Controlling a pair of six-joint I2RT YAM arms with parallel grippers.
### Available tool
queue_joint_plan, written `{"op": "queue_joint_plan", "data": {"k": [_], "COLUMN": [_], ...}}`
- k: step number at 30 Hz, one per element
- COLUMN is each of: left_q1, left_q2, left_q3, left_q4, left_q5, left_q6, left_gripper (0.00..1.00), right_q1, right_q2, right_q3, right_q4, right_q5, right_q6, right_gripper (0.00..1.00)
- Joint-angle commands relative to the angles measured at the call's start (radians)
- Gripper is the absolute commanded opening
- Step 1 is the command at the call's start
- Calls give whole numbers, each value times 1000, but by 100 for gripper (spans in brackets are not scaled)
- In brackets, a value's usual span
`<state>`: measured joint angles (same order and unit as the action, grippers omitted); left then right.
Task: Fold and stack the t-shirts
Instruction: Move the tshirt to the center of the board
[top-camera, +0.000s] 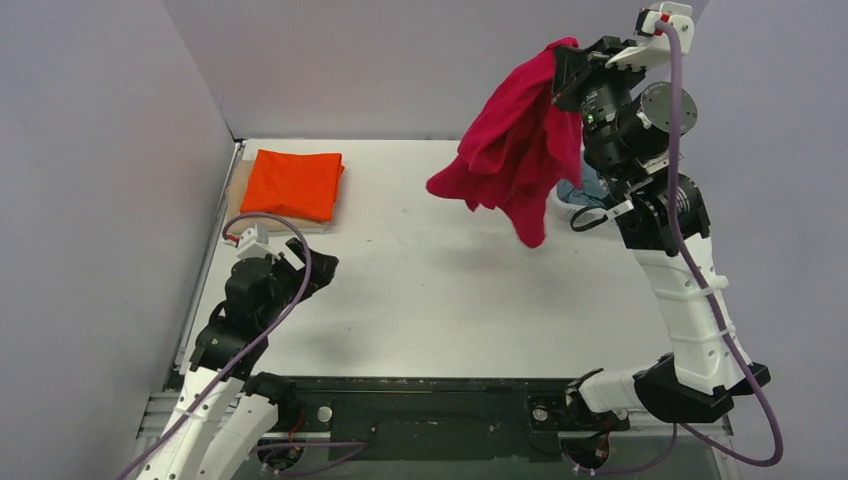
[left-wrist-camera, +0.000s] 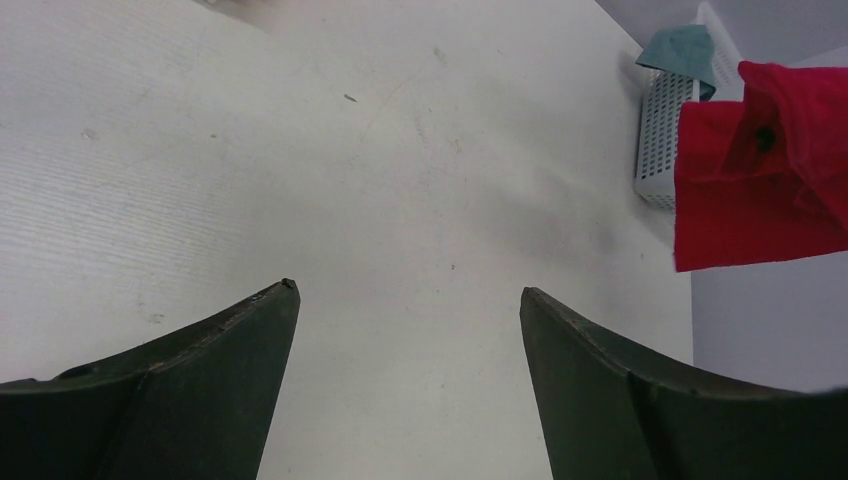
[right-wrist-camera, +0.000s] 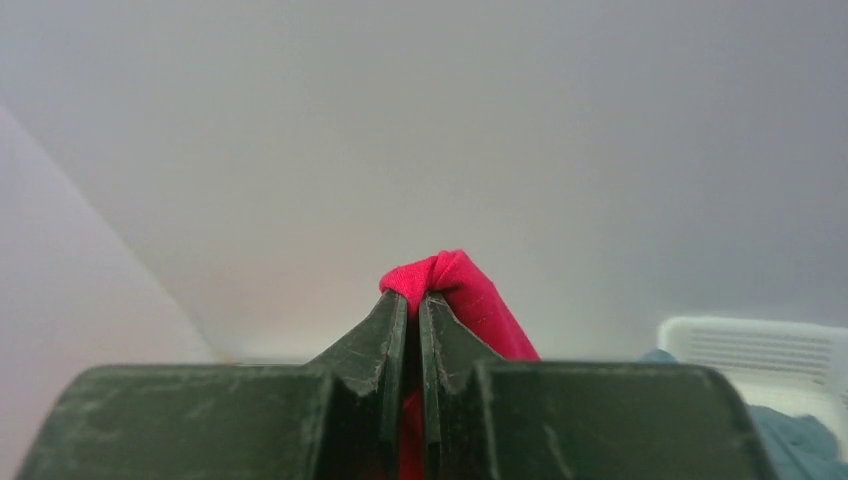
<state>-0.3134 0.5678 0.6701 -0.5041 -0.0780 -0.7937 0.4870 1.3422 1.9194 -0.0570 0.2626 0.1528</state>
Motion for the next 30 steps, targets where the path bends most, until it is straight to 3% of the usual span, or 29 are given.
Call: {"op": "queue_joint_plan", "data": {"k": [1,6,11,15,19,21,22,23,24,26,30], "left_q1": [-3,-3,-3,-3,-3,-3,-3,-3,-3,-4,-6], "left_q2": [-48,-82,-95,-83,-32,23,39,74,92,150,278], "left_q3": [40,58,76,62,32,15,6,2,-5,-13,-22], "left_q4": [-62,-127,-176,-172,-135,-97,-68,-52,-16,36,152], "left_q5": [-40,-97,-126,-123,-78,-44,-31,-4,13,61,194], "left_q6": [2,1,-2,-13,-20,-22,-25,-25,-25,-22,-22], "left_gripper": [92,92,92,92,92,92,92,92,92,92,92], "right_q1": [89,209,233,195,-12,-111,-158,-172,-187,-191,-182], "right_q2": [40,80,66,-83,-258,-305,-321,-327,-338,-357,-404], "right_q3": [133,151,60,-274,-781,-954,-997,-1048,-1070,-1062,-1034], "right_q4": [-39,-54,-113,-109,-146,-195,-245,-279,-349,-431,-495], "right_q5": [-50,-92,-109,42,72,59,69,95,172,265,282], "right_q6": [78,141,235,319,553,601,601,599,596,559,479], "right_gripper": [0,0,0,0,0,15,38,51,71,89,93]}}
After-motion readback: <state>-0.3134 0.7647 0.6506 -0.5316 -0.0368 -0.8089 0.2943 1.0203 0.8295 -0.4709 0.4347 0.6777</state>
